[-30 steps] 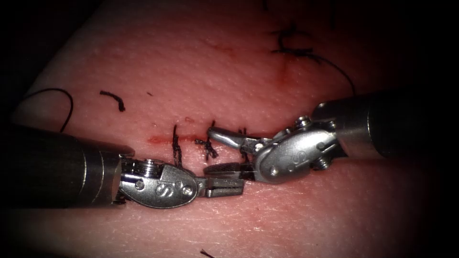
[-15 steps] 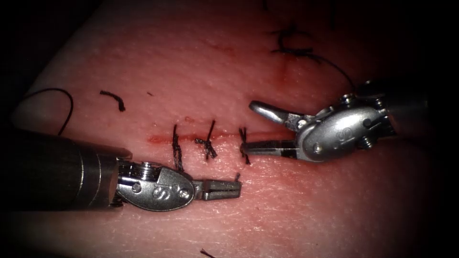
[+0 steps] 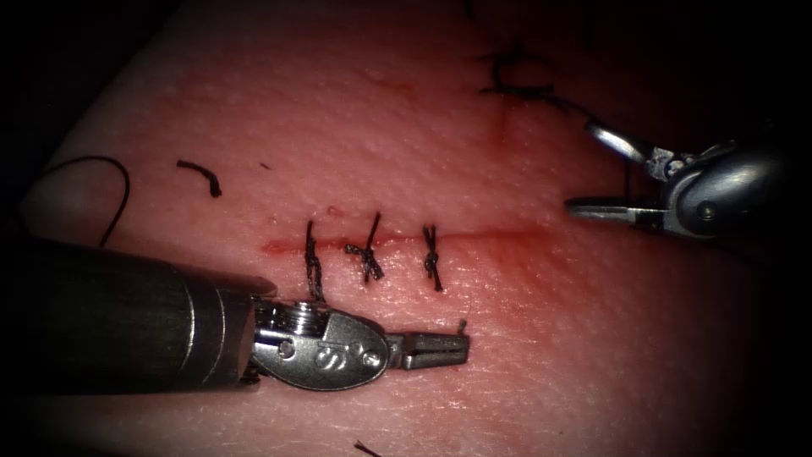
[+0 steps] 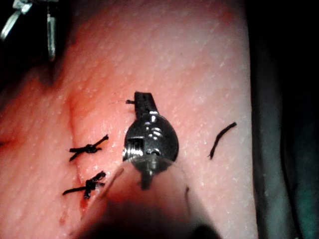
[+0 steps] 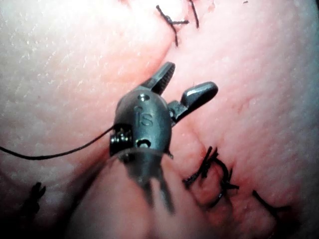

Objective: Wound Closure
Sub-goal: Wipe off the cut suture piece from the left tool

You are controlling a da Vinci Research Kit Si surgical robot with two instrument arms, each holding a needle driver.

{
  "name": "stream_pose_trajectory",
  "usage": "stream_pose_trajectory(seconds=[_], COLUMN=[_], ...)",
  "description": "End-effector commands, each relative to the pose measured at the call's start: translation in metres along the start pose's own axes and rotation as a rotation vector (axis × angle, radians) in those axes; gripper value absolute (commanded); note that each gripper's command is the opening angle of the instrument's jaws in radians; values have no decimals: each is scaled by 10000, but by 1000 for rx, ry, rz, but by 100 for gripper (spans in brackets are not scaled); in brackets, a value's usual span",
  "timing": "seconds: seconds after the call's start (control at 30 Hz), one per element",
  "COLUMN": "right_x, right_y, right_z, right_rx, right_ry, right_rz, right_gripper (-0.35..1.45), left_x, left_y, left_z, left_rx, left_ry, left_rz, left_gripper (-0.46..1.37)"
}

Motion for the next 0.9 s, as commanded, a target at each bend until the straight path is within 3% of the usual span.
stream_pose_trajectory(seconds=[0.03, 0.5, 0.7, 0.9], right_x=[-1, -3, -5, -8], right_y=[0, 2, 3, 2], right_z=[0, -1, -2, -2], right_rx=[11, 11, 11, 7], right_ry=[-1, -3, -5, -13], right_rz=[-1, -1, -1, -2], right_gripper=[144, 144, 143, 143], left_x=[3, 31, 25, 7], left_y=[1, 19, 45, 58], left_z=[4, 87, 111, 119], left_rx=[-9, -28, -77, -152], left_ry=[7, 51, 81, 101], left_rz=[7, -9, -178, -356], left_gripper=[-35, -35, -35, -35])
